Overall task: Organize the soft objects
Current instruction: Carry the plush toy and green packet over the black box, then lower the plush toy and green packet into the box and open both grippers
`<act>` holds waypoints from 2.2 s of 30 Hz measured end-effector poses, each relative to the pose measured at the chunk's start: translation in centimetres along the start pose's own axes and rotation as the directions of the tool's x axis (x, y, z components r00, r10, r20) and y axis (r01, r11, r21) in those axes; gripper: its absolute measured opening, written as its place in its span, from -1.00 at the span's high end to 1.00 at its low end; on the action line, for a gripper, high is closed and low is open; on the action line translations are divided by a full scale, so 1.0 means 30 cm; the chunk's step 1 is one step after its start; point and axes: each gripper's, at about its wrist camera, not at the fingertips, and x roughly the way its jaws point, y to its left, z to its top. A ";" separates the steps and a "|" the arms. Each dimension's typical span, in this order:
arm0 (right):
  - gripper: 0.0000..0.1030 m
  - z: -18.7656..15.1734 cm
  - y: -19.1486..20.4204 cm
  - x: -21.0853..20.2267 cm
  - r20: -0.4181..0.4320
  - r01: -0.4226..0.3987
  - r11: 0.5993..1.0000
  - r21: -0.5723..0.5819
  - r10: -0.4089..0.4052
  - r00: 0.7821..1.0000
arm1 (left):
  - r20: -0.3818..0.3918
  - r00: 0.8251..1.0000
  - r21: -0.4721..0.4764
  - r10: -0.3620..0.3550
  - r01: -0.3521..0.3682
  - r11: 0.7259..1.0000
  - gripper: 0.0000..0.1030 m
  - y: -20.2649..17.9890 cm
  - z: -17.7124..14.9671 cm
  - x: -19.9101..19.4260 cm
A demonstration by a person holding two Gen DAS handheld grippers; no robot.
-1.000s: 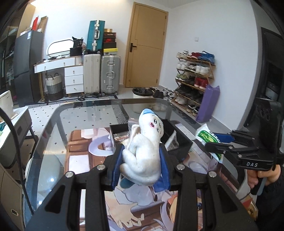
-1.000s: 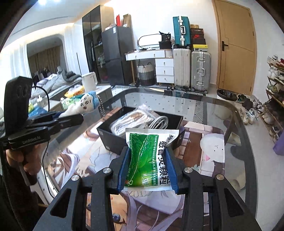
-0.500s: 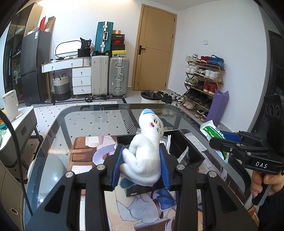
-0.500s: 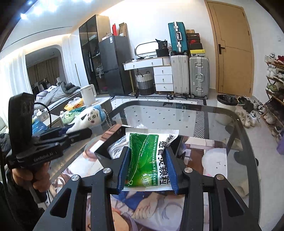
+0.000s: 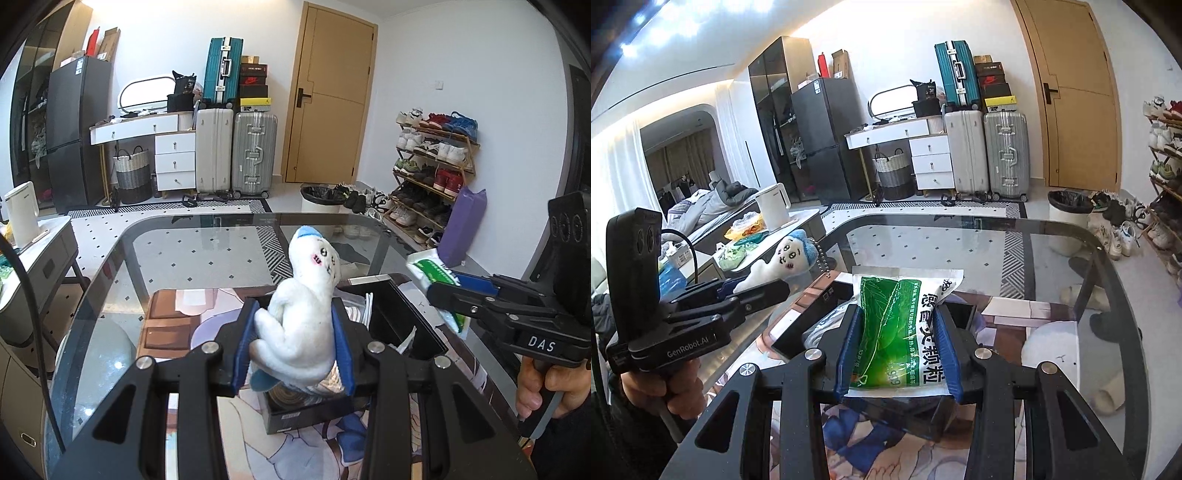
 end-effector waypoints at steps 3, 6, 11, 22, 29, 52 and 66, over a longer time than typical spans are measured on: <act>0.22 0.000 -0.007 0.023 -0.010 -0.008 1.000 0.005 0.008 1.000 | -0.007 1.000 0.009 -0.004 0.004 1.000 0.28 -0.019 -0.002 0.020; 0.22 0.003 -0.016 0.049 -0.020 -0.013 1.000 0.012 0.014 1.000 | -0.023 1.000 0.014 -0.010 0.010 1.000 0.28 -0.032 -0.005 0.047; 0.22 0.002 -0.033 0.092 -0.034 -0.023 0.999 0.023 0.024 0.999 | -0.040 0.999 0.027 -0.020 0.021 0.999 0.28 -0.043 -0.010 0.077; 0.22 -0.014 -0.059 0.205 -0.072 -0.039 0.998 0.042 0.042 0.997 | -0.080 0.997 0.032 -0.019 0.022 0.999 0.28 -0.055 -0.022 0.146; 0.22 -0.032 -0.064 0.255 -0.101 -0.020 0.999 0.032 0.023 0.995 | -0.097 0.995 0.049 -0.016 0.021 0.999 0.28 -0.059 -0.039 0.181; -0.66 -0.032 -0.035 0.128 -0.002 0.044 0.997 -0.064 -0.044 0.999 | -0.100 0.995 0.087 -0.026 0.035 0.996 -0.09 -0.043 -0.041 0.158; -0.99 -0.118 -0.008 -0.020 0.068 0.085 0.993 -0.082 -0.079 0.995 | -0.001 0.999 0.094 0.055 -0.054 0.994 -1.00 -0.032 -0.085 0.018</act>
